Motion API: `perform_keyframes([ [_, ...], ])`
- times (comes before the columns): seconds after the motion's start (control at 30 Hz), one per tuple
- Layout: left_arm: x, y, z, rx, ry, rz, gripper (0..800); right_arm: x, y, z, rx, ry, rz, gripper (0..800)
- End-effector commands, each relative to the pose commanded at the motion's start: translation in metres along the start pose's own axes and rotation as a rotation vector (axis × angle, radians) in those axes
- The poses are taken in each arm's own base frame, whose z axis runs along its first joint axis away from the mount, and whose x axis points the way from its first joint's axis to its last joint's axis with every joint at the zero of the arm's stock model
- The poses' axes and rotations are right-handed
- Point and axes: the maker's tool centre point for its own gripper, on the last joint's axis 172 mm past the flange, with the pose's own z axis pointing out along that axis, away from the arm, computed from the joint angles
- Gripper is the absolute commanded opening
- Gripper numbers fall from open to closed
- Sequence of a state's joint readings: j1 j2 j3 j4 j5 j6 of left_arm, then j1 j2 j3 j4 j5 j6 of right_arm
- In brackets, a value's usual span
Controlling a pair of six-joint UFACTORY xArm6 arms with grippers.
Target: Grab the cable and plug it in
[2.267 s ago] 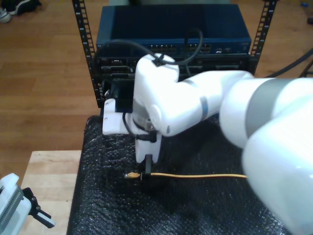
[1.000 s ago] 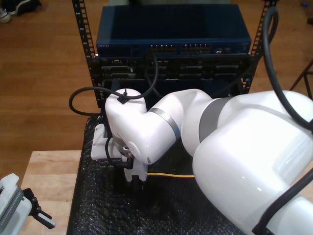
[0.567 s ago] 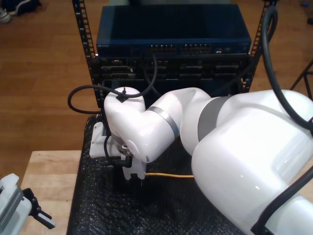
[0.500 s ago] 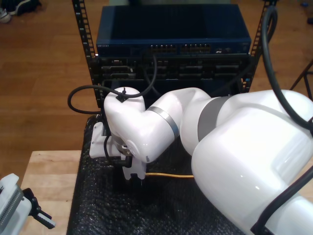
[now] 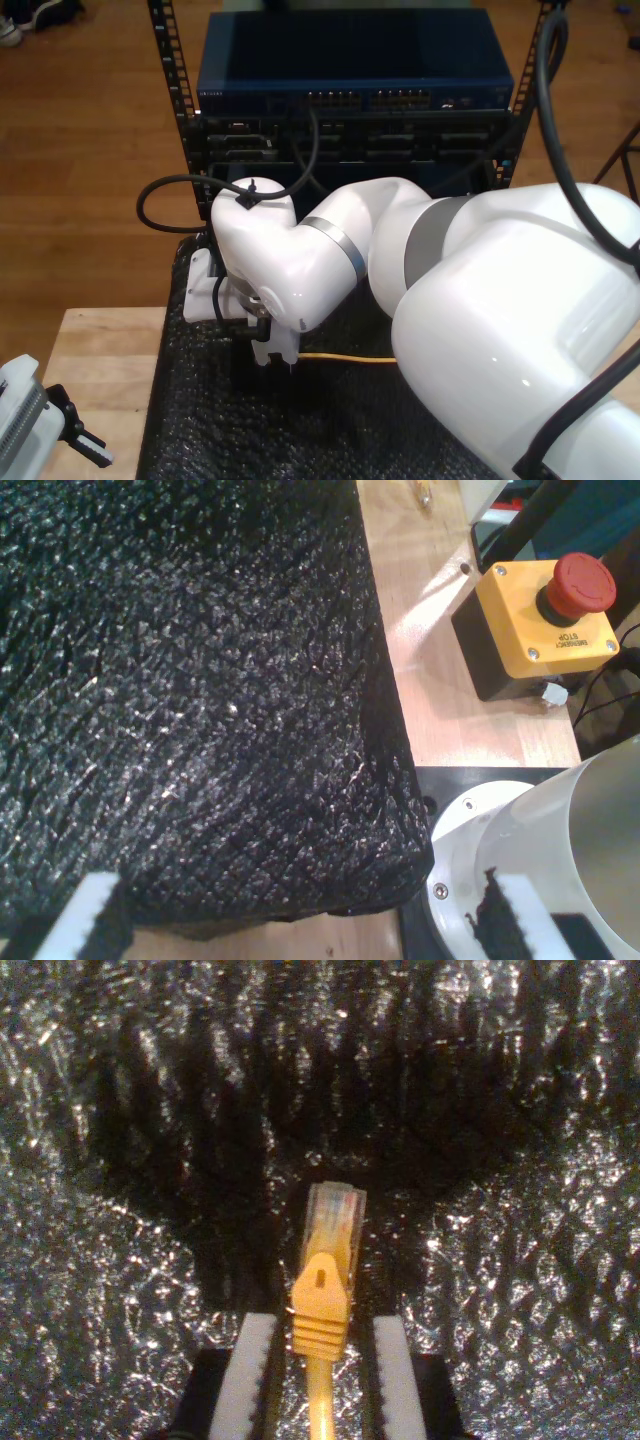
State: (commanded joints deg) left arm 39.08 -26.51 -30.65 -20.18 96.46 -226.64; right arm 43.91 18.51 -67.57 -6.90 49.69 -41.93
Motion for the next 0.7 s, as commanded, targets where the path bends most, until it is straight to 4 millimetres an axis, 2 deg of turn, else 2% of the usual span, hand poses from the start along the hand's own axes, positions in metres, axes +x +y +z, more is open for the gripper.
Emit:
perform_keyframes([
  [0.2,0.0,0.0,0.0,0.0,0.0,0.0,800,0.001,0.002,-0.003,-0.005,0.003,0.0,150],
  [0.33,0.0,0.0,0.0,0.0,0.0,0.0,800,0.0,0.003,-0.002,-0.009,-0.002,-0.007,62],
  [0.47,0.0,0.0,0.0,0.0,0.0,0.0,800,-0.005,0.008,-0.002,-0.035,-0.027,-0.039,14],
  [0.7,0.0,0.0,0.0,0.0,0.0,0.0,800,-0.003,0.012,-0.01,-0.047,-0.018,-0.049,7],
])
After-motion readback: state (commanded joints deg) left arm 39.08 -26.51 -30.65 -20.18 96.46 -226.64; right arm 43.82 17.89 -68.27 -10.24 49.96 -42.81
